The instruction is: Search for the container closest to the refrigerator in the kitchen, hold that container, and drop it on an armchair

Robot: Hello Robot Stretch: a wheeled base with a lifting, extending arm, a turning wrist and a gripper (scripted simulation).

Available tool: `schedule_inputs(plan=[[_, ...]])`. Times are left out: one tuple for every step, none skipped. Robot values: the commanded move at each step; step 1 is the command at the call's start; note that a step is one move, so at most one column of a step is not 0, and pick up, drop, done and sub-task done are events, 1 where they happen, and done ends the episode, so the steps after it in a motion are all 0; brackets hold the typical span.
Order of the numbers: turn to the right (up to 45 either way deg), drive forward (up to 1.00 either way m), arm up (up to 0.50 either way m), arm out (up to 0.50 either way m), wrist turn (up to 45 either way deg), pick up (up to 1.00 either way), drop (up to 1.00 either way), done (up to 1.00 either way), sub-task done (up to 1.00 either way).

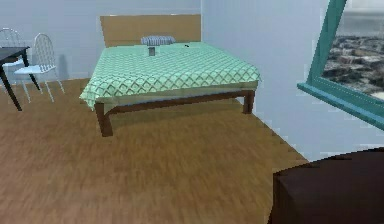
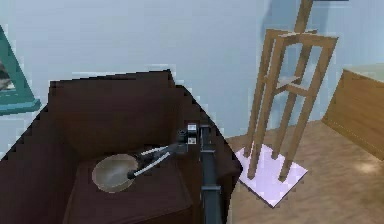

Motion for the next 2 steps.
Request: schedule_inputs(plan=[[0.0,0.00,0.00,0.00,0.0,0.00,1.00,0.00,0.00],[0.0,0.00,0.10,0.00,0.0,0.00,0.00,0.00,0.00]])
